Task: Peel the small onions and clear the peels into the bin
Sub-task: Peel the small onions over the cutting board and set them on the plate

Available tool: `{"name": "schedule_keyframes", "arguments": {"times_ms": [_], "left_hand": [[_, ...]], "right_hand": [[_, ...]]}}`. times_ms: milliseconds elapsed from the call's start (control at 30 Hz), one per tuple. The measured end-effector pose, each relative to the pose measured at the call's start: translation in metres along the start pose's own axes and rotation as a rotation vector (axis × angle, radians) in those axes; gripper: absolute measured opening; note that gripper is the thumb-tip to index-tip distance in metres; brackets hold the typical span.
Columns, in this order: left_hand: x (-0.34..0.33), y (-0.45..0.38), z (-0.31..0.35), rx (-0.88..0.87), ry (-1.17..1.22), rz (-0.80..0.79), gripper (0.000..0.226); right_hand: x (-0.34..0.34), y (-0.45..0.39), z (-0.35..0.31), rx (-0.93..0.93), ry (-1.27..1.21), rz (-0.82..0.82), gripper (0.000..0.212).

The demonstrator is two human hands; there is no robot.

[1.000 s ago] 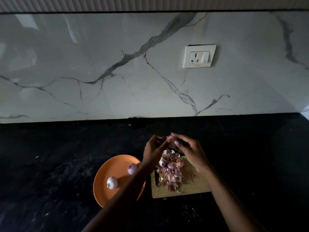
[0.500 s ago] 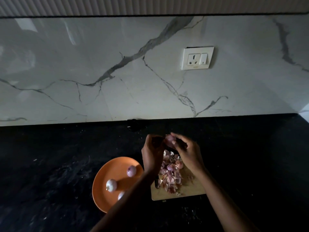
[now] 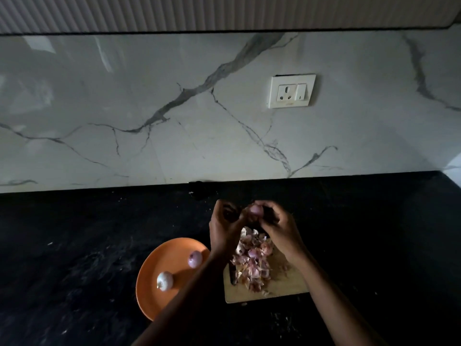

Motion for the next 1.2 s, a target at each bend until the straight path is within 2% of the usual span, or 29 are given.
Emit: {"name": "schedule_keyframes", "arguments": {"times_ms": [133,267,400,467,567,633,700,800,867,967,1033,1200], "left_hand": [[-0.005,0.002,-0.021,0.197,0.410,0.084,0.027],[-0.007,0.004,-0.033,0.388,0.661,0.175,0.024],[0.008,0.003,-0.046,0.453,0.596,0.233,0.029],[0.008,0.006,-0.044,0.460,0.501,0.156,0.028],[0.000,0.009,-0.040,0.495,0.344,-0.023,0.012],[-0.007,0.010,-0.039,0.414,0.223,-0.158,0.010],[-0.013,0.007,-0.035,0.230,0.075,-0.257,0.014],[-0.020,0.005,-0.022,0.046,-0.030,-0.340,0.025],[-0.018,0.001,-0.015,-0.008,-0.078,-0.326,0.025],[-0.013,-0.003,-0.012,-0.046,-0.116,-0.310,0.023],[-0.010,-0.004,-0.013,-0.069,-0.139,-0.304,0.023],[-0.006,-0.004,-0.009,-0.146,-0.232,-0.247,0.017]], "right_hand": [[0.003,0.000,0.003,-0.065,-0.098,-0.030,0.030],[0.003,-0.002,0.011,-0.155,-0.249,-0.053,0.029],[0.011,-0.005,0.014,-0.210,-0.428,-0.074,0.025],[0.013,-0.004,0.013,-0.218,-0.439,-0.081,0.026],[0.012,-0.004,0.013,-0.239,-0.442,-0.097,0.024],[0.010,-0.004,0.014,-0.252,-0.459,-0.102,0.023],[0.008,-0.005,0.015,-0.252,-0.447,-0.093,0.024],[0.007,-0.005,0.014,-0.243,-0.377,-0.095,0.024],[0.007,-0.004,0.014,-0.249,-0.375,-0.116,0.026],[0.007,0.000,0.012,-0.219,-0.289,-0.155,0.049],[0.005,0.000,0.011,-0.201,-0.254,-0.158,0.056],[0.003,0.000,0.006,-0.206,-0.250,-0.159,0.055]]}}
Point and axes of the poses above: each hand's wrist, its own y-axis away from the middle knuckle, its own x-axis out of the back of the hand, z = x × y, the point moved 6 cm from there along -y, towards the middle knuckle, and after that the axes turned 14 degrees about -x, right-handed, at the moved point
